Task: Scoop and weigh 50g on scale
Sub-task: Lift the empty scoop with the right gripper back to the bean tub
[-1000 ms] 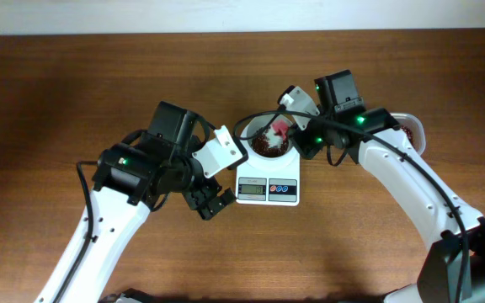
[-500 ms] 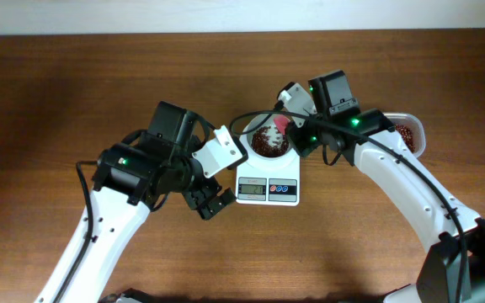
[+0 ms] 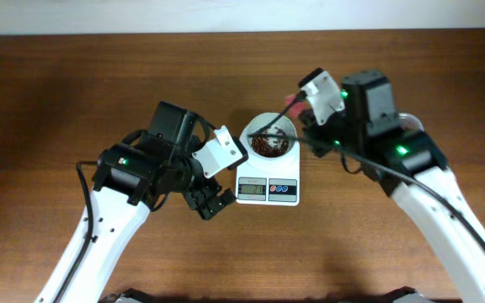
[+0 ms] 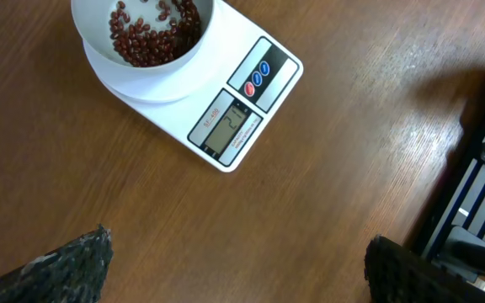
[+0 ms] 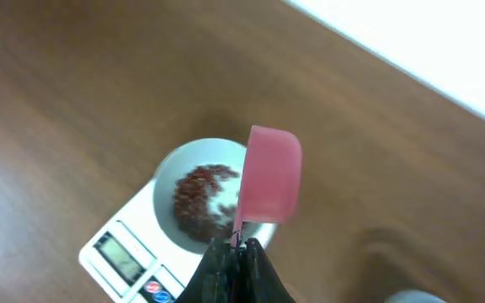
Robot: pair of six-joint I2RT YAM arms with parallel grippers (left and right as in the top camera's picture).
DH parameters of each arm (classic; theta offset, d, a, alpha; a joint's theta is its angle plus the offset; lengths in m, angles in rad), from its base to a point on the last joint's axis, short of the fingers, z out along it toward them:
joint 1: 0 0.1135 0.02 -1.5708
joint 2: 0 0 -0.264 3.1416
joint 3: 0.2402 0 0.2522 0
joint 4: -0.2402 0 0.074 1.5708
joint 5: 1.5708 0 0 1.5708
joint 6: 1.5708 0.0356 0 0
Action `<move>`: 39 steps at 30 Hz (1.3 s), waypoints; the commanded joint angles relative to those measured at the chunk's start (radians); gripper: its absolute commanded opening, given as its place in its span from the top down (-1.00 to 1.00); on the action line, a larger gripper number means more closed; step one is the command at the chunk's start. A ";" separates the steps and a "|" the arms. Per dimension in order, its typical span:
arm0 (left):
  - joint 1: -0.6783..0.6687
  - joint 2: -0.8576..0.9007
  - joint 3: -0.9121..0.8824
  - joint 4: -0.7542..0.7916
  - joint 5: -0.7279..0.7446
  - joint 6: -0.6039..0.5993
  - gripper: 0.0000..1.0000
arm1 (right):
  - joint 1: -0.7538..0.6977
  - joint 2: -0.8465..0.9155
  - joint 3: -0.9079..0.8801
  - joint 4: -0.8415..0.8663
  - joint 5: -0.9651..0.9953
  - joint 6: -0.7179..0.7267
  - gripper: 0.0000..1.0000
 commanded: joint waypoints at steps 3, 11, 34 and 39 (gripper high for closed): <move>0.003 0.005 -0.003 0.002 0.014 0.012 -0.98 | 0.003 -0.148 0.020 -0.052 0.166 -0.010 0.92; 0.003 0.005 -0.003 0.002 0.015 0.012 -0.98 | 0.003 -0.150 0.019 -0.137 0.213 0.063 0.92; 0.003 0.005 -0.003 0.002 0.014 0.012 -0.98 | -0.383 -0.090 0.019 -0.251 0.289 0.216 0.92; 0.003 0.005 -0.003 0.002 0.014 0.012 -0.99 | -0.383 0.047 0.019 -0.238 0.294 0.150 0.92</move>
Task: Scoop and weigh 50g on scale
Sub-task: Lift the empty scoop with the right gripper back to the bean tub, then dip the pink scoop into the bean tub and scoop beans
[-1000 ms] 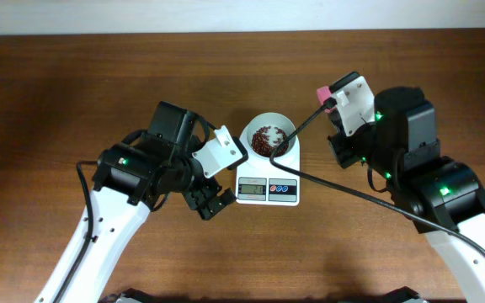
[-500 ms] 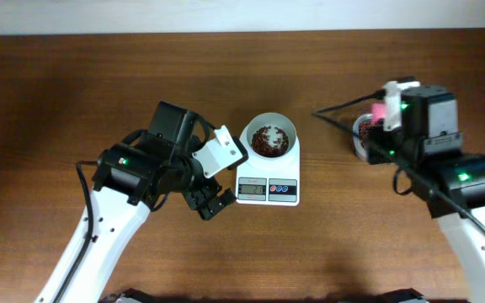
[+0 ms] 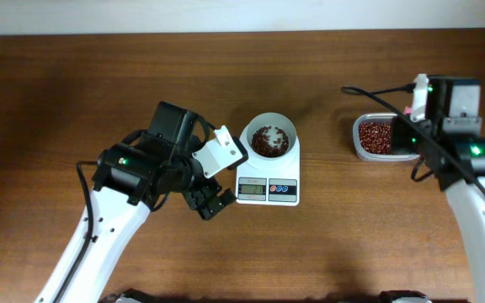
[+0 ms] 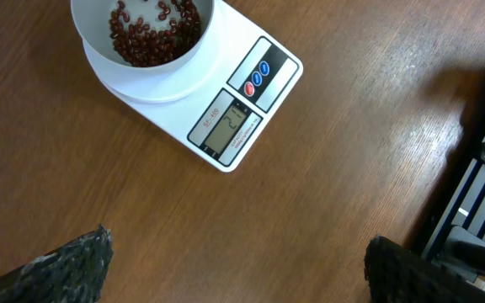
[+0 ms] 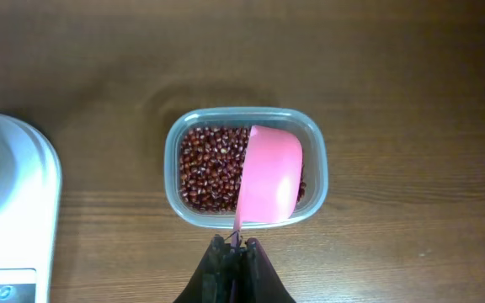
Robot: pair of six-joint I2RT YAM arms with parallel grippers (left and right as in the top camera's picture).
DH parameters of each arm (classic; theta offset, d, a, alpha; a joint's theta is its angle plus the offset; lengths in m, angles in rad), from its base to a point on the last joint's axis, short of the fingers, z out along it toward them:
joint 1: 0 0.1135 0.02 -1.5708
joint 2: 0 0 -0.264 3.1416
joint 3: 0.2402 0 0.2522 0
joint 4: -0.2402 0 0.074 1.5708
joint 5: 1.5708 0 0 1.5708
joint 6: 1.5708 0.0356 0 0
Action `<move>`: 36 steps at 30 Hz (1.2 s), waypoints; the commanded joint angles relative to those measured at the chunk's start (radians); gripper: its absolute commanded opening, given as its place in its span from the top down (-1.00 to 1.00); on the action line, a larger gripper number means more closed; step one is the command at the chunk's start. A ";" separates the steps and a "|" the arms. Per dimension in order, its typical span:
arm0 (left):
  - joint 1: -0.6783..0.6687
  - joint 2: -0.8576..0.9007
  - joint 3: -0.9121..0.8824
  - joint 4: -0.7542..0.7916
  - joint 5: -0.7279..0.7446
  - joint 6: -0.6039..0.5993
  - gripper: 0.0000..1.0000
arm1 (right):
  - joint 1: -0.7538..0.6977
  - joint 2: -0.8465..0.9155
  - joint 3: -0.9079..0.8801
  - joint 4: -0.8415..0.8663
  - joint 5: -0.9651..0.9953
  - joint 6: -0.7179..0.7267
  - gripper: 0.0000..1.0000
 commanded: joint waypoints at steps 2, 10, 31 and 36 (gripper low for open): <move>0.003 0.005 -0.003 0.002 0.015 0.012 -0.98 | -0.006 0.142 0.016 0.021 0.019 -0.051 0.92; 0.003 0.005 -0.003 0.002 0.014 0.012 -0.98 | -0.057 0.262 0.016 0.098 0.016 -0.050 0.92; 0.003 0.005 -0.003 0.002 0.014 0.012 -0.98 | -0.159 0.334 0.014 0.089 -0.061 -0.183 0.92; 0.003 0.005 -0.003 0.002 0.014 0.012 -0.98 | -0.248 0.383 0.014 0.108 -0.169 -0.183 0.92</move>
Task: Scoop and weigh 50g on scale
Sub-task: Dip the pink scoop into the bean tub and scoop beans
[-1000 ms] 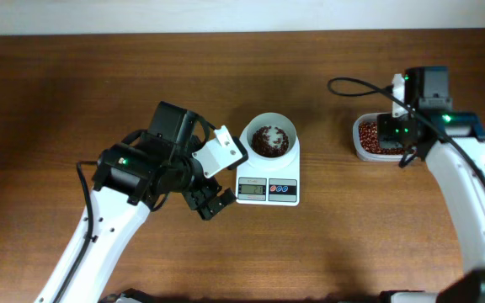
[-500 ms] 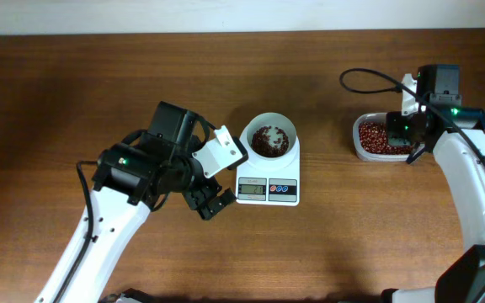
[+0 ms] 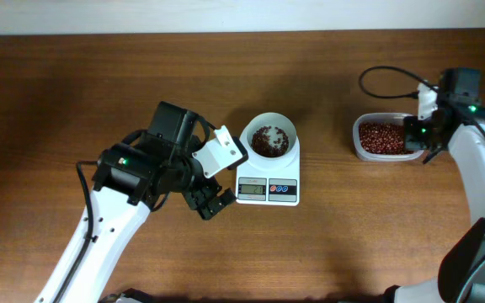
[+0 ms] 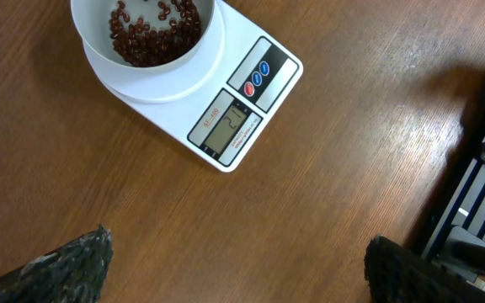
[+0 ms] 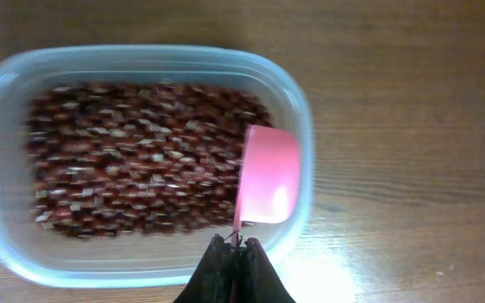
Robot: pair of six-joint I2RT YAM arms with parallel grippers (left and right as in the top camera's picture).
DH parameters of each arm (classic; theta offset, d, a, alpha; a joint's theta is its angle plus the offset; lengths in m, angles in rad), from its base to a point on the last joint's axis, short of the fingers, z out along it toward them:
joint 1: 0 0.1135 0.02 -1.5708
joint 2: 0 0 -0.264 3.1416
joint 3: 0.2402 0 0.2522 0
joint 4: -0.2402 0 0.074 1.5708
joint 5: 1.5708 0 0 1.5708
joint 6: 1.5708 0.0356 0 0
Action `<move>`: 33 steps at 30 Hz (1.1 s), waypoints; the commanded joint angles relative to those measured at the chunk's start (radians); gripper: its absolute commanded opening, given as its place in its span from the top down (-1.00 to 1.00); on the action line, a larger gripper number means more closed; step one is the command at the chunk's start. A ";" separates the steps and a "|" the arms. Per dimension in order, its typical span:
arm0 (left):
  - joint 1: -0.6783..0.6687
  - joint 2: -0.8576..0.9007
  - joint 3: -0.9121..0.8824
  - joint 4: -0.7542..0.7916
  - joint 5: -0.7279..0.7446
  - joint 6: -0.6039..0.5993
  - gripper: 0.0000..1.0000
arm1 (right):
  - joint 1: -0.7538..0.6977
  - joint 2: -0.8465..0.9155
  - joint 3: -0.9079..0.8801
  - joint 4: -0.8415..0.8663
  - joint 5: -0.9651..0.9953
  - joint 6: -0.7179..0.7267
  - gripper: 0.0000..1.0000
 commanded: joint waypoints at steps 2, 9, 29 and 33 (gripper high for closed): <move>0.003 0.005 -0.003 0.002 0.014 0.012 -0.98 | -0.038 0.056 0.014 0.022 -0.104 -0.010 0.92; 0.003 0.005 -0.003 0.002 0.014 0.012 -0.98 | -0.038 0.092 0.014 0.093 -0.241 -0.010 0.92; 0.003 0.005 -0.003 0.002 0.014 0.012 -0.98 | -0.116 0.119 -0.003 0.043 -0.573 -0.035 0.92; 0.003 0.005 -0.003 0.002 0.014 0.012 -0.98 | -0.185 0.120 -0.060 0.046 -0.642 -0.036 0.92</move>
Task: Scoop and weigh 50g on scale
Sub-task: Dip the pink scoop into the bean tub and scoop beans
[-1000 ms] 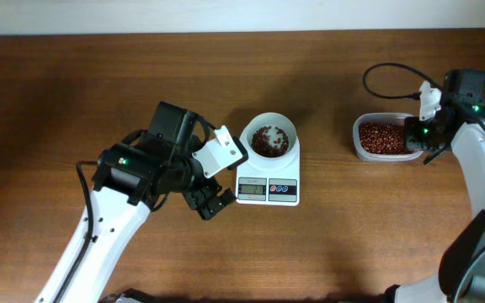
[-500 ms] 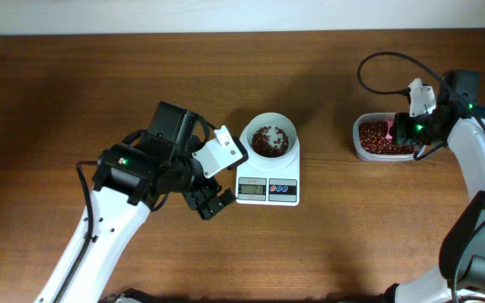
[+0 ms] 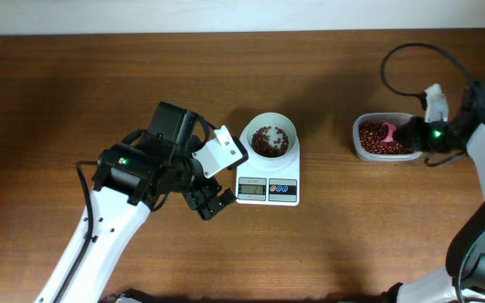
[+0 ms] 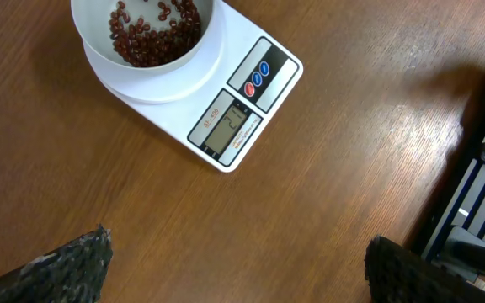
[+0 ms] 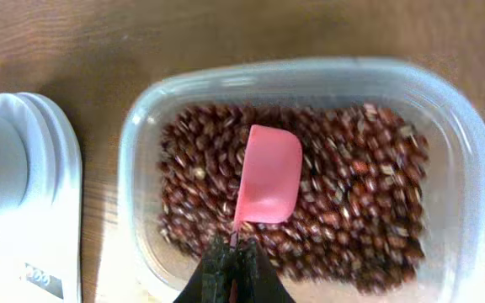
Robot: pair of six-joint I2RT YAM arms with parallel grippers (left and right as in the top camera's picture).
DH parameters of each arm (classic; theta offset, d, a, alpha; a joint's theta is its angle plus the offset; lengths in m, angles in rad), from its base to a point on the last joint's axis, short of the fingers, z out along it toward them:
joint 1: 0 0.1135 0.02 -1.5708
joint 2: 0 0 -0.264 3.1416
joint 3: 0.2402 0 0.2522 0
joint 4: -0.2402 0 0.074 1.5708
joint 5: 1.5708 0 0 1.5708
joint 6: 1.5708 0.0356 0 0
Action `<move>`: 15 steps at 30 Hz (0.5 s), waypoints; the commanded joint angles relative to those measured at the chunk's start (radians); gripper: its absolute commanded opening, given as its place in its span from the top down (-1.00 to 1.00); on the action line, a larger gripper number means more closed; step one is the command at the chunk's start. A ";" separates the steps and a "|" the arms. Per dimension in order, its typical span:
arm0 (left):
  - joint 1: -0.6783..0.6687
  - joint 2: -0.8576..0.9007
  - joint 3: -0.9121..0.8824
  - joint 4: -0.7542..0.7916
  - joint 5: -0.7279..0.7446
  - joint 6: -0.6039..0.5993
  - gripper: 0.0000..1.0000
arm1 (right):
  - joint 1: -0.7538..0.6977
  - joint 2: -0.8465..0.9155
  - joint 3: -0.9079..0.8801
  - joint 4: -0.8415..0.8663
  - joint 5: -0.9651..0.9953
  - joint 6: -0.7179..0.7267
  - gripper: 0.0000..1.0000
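Note:
A white scale [image 3: 267, 188] carries a white bowl [image 3: 270, 136] with some red beans; the bowl [image 4: 142, 34] and scale display [image 4: 228, 128] also show in the left wrist view. A clear tub [image 5: 445, 109] of red beans [image 5: 360, 194] sits at the right. My right gripper [image 5: 236, 252] is shut on the handle of a pink scoop [image 5: 268, 174], whose back faces up over the beans inside the tub. In the overhead view the scoop [image 3: 387, 130] shows in the tub [image 3: 362, 151]. My left gripper [image 4: 234, 261] hangs open over bare wood near the scale.
The wooden table [image 3: 74, 76] reaches to a pale wall at the back. A black cable [image 3: 411, 50] loops behind the right arm. Dark equipment lies beyond the table edge in the left wrist view.
My right gripper has turned and shifted, so the pink scoop now lies over the middle of the beans instead of at the tub's edge. The left arm has not moved.
My right gripper first held the pink scoop tipped over the bowl on the scale. Then it held the scoop above the bean tub at the right. Then the scoop was low at the tub's edge, and now it is among the beans. My left gripper stayed open throughout.

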 commanded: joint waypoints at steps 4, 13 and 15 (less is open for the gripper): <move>0.003 0.005 -0.003 0.002 0.014 0.012 -0.98 | -0.046 0.013 -0.104 0.047 -0.171 -0.011 0.92; 0.003 0.005 -0.003 0.002 0.014 0.012 -0.98 | -0.045 0.061 -0.112 0.058 -0.197 0.000 0.92; 0.003 0.005 -0.003 0.002 0.014 0.012 -0.98 | -0.045 0.079 -0.112 0.065 -0.238 0.000 0.92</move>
